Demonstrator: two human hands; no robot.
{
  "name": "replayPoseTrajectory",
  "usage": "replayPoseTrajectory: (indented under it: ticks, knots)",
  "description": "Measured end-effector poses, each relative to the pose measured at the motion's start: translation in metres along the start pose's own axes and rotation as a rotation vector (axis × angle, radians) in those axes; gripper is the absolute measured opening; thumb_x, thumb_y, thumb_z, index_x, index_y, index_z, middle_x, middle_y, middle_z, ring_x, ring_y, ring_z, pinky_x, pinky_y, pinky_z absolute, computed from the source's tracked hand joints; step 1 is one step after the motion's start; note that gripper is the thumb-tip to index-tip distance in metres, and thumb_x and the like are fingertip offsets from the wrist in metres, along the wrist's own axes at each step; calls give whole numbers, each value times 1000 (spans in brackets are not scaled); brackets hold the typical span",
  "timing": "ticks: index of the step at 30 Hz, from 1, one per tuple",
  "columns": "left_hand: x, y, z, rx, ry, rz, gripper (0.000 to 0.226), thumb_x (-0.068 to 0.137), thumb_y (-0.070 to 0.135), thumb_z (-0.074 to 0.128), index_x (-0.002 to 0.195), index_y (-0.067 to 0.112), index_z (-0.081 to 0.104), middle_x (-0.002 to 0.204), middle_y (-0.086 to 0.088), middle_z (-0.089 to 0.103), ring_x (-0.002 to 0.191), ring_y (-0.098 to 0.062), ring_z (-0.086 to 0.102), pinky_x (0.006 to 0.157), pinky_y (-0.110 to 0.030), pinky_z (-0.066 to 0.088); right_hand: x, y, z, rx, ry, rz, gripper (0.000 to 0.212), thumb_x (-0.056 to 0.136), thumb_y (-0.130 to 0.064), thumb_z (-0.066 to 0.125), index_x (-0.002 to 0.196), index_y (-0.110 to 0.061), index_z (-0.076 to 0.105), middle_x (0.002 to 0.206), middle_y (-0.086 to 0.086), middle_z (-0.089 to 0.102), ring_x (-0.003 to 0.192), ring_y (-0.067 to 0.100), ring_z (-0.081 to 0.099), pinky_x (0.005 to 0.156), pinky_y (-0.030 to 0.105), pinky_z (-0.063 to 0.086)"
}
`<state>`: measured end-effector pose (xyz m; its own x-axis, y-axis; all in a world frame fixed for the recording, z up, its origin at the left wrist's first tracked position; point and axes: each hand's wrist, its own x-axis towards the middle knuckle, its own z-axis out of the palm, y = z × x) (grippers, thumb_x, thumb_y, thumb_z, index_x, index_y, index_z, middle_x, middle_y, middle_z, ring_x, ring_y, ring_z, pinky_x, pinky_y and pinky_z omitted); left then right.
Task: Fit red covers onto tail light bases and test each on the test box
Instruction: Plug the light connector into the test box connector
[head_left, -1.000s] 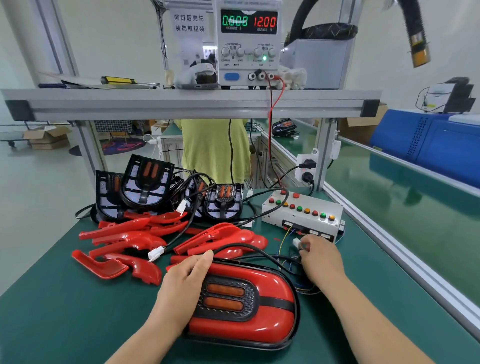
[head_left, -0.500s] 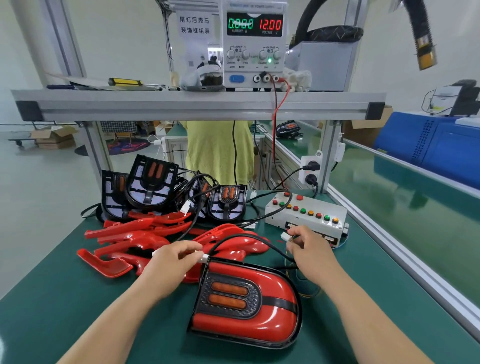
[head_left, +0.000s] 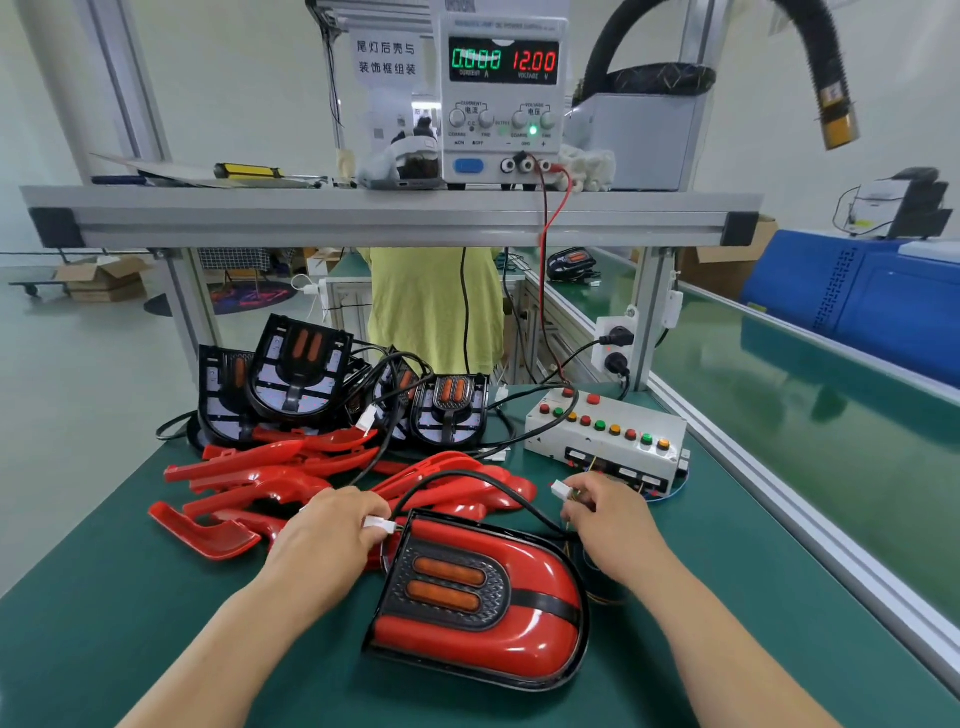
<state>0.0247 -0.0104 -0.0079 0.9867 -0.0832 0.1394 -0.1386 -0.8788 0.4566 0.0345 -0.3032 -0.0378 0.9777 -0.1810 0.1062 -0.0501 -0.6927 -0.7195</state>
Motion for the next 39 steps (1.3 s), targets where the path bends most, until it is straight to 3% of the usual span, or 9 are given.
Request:
replayPoseTrajectory:
  ticks: [5,11,16,20,24,28,32,36,39]
  knots:
    - [2,0,-6,-116,-48,-19,16,94,34,64,109,36,65,107,21,56,104,-4,53,86,-24,38,1,1,-3,10,30,10,17,93,-15,57,95,-31,61,92,-8,67,82,5,57,63,16,38]
    - [6,8,-7,-307,31,11,18,93,41,63,110,41,57,107,23,56,86,28,50,70,-10,35,3,3,-16,89,152,73,14,98,-15,52,99,-28,58,88,-5,68,73,12,59,58,25,40]
    - [12,7,-5,-321,-26,-36,11,95,42,60,103,36,63,104,14,66,79,19,61,63,-8,44,1,0,-22,120,155,57,14,98,-16,52,101,-29,57,89,-7,69,68,12,58,57,26,42]
    - [15,2,-12,-195,-197,-36,15,92,51,61,92,38,69,90,14,73,87,-8,71,87,-37,56,-1,-4,-20,155,143,22,17,98,-15,51,99,-30,57,87,-7,68,41,0,46,44,17,37]
    - [17,-11,-22,-145,-235,-7,7,90,46,67,96,44,65,101,17,69,94,1,64,84,-22,50,-2,-6,-22,160,146,9,17,99,-16,51,103,-32,56,86,-9,69,40,0,46,45,17,37]
    - [15,-22,-25,-205,-311,-44,37,82,20,81,103,43,62,105,14,65,100,-1,61,74,-16,46,-3,-7,-22,191,148,7,18,98,-16,50,107,-29,59,86,-9,68,40,-1,47,43,13,35]
    - [14,-20,-17,-171,-177,6,32,79,10,81,93,37,70,91,9,66,81,-2,60,65,-12,41,-7,-14,-18,218,155,-25,20,96,-16,53,106,-33,58,85,-12,69,56,1,53,57,20,38]
    - [12,-14,-13,-356,-2,53,22,84,21,78,86,43,73,83,10,68,68,-1,60,59,-12,42,-12,-22,-17,279,144,-61,23,95,-19,58,107,-38,57,92,-13,69,73,4,60,63,19,41]
    - [12,-3,-9,-577,94,74,15,81,32,79,90,43,75,86,11,71,73,-5,64,68,-18,49,-15,-28,-16,316,125,-94,19,94,-23,59,107,-37,60,90,-10,71,62,0,56,58,21,42]
